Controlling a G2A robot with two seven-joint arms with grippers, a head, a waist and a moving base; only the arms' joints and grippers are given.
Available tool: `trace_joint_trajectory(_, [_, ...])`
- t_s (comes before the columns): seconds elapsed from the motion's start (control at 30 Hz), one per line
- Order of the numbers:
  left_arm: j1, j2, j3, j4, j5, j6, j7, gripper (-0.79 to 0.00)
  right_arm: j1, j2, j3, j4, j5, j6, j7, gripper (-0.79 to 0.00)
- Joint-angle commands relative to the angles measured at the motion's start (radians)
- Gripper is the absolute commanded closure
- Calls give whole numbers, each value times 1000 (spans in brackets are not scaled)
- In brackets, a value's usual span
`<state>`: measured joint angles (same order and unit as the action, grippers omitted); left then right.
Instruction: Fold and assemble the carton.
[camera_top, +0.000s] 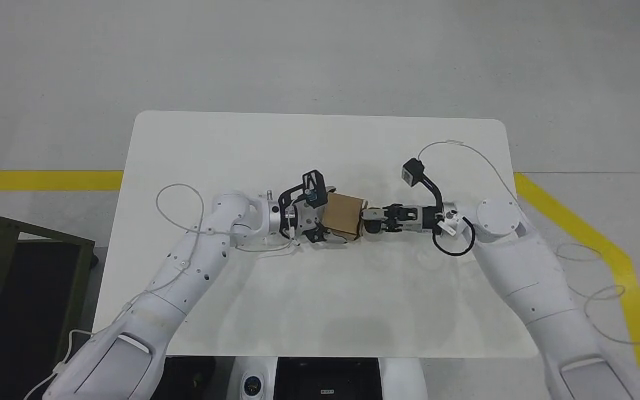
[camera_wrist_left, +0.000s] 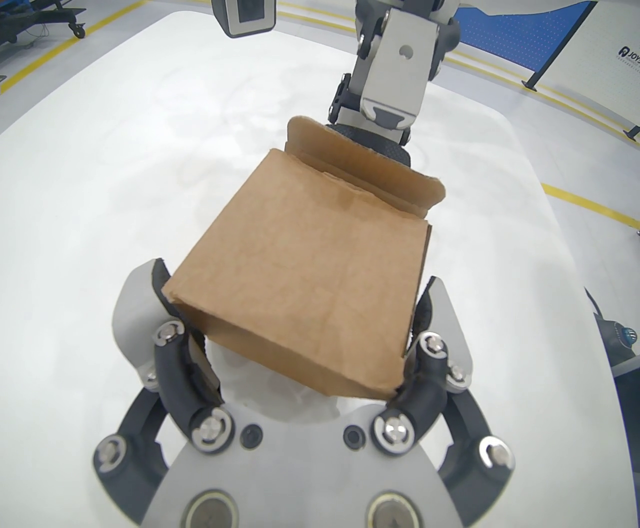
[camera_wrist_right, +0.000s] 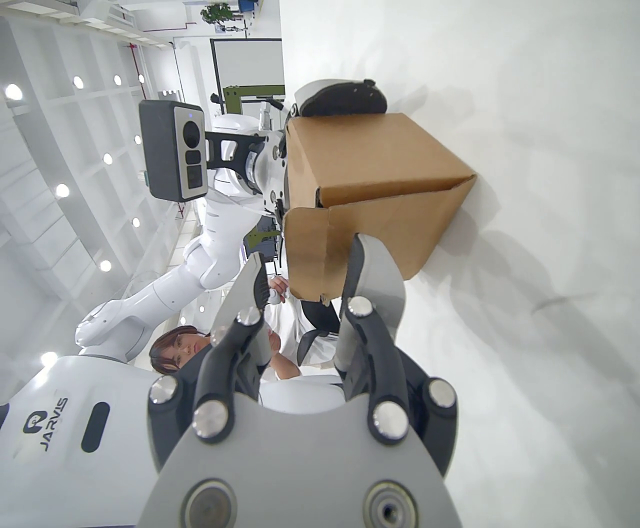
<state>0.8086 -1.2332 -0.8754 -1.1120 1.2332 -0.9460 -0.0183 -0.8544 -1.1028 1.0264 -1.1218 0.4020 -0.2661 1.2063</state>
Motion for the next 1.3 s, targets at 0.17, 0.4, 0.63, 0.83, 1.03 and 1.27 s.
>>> trace_joint_trajectory(0.17, [2, 0, -2, -1, -1, 0, -2, -785, -3, -3, -6, 10, 4, -1, 4, -243])
trace_joint_trajectory(0.4, [1, 0, -1, -1, -2, -2, -4, -785, 7, -2, -12, 15, -41, 5, 1, -234])
trace_joint_trajectory(0.63, [2, 0, -1, -1, -1, 1, -5, -785, 13, 1, -12, 5, -89, 15, -1, -237])
trace_joint_trajectory(0.83, [2, 0, -2, 0, -2, 1, -6, -785, 17, 3, -13, -7, -119, 22, -7, -252])
trace_joint_trajectory(1.03, [3, 0, -3, -1, -5, 0, -6, -785, 28, 0, -29, -15, -153, 30, -23, -246])
trace_joint_trajectory(1.27, [4, 0, -4, -2, -5, 0, -7, -785, 43, -6, -44, -11, -174, 36, -40, -231])
